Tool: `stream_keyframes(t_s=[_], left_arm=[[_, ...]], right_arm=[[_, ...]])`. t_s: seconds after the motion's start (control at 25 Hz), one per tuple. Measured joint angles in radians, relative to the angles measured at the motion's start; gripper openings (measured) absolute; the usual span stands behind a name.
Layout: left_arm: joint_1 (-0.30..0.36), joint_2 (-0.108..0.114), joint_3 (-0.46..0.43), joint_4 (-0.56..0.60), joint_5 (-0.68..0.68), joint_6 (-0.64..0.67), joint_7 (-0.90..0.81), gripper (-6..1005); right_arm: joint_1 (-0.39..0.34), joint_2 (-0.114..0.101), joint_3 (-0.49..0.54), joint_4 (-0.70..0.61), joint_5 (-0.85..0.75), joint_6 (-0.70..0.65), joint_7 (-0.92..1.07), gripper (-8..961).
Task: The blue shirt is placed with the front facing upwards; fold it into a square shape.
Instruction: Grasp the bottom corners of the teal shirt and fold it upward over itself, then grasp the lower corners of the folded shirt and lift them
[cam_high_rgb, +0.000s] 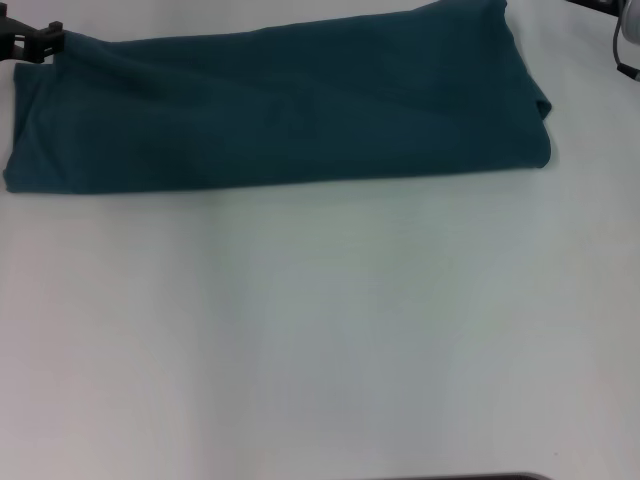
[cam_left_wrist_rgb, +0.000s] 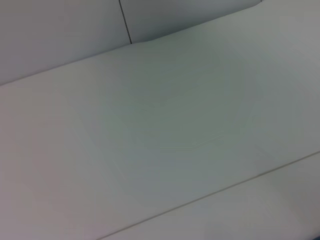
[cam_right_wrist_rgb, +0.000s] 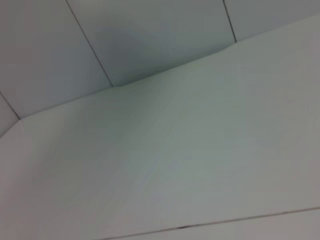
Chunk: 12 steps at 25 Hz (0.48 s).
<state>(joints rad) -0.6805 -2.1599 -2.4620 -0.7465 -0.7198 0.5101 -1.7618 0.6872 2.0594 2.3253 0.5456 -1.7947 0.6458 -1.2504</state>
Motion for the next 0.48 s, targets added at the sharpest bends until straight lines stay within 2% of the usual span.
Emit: stream_keyframes(t_s=[0.16, 0.36, 0.48], left_arm=[[0.014, -0.002, 0.004, -0.025, 0.000, 0.012, -0.020, 690], [0.050, -0.004, 0.009, -0.090, 0.000, 0.083, -0.062, 688], [0.073, -0.009, 0.010, -0.136, -0.004, 0.146, -0.070, 687]], right_arm=[[-0.007, -0.004, -0.001, 0.003, 0.000, 0.014, 0.000, 787], [-0.035, -0.018, -0.002, 0.004, -0.002, 0.076, 0.007, 796], [-0.061, -0.035, -0.001, 0.004, -0.003, 0.132, 0.019, 796]])
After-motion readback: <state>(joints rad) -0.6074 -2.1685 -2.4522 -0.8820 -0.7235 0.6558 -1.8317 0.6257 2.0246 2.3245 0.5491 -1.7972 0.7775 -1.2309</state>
